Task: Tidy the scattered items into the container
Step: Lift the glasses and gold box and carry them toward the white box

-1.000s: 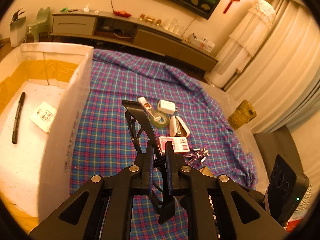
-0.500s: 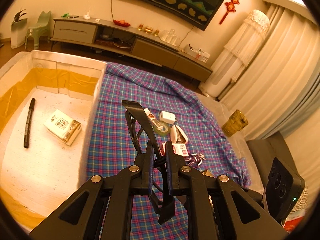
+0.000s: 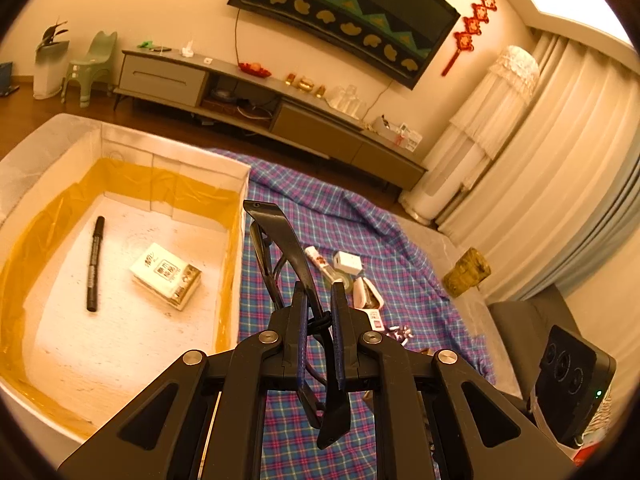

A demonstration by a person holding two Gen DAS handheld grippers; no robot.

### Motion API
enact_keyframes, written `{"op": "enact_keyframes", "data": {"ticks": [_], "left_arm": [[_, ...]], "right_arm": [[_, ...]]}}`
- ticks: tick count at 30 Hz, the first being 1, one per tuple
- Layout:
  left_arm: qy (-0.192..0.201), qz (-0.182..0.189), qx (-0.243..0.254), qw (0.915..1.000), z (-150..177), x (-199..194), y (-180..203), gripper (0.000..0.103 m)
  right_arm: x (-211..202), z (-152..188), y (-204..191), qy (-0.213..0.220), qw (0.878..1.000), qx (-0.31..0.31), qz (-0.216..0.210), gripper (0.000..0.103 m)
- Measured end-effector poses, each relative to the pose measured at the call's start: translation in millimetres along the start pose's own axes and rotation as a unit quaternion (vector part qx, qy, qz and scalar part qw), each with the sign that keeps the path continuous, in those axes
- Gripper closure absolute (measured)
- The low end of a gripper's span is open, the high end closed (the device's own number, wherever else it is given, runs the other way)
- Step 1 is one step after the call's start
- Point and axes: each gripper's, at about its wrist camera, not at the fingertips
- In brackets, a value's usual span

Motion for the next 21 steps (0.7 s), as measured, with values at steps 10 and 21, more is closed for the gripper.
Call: {"op": "enact_keyframes", "data": {"ticks": [10, 21], "left_arm": [[0.028, 0.004, -0.017, 0.9995, -9, -26, -16, 0.092], [0.051, 0.01, -0.032, 0.9981, -19, -46, -30, 0.092]], "right_arm": [[-10, -16, -40, 0.015, 1.0, -0.024, -0.009, 0.052], [-12, -31, -73, 0.025, 0.998, -0.051, -0.017, 0.052]]}}
Point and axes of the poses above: each gripper's, at about its wrist camera, not at the fingertips, and x roughly the way its jaws point, y to its right, z to its underside, and after that the axes turned 2 degrees about -x, right-handed
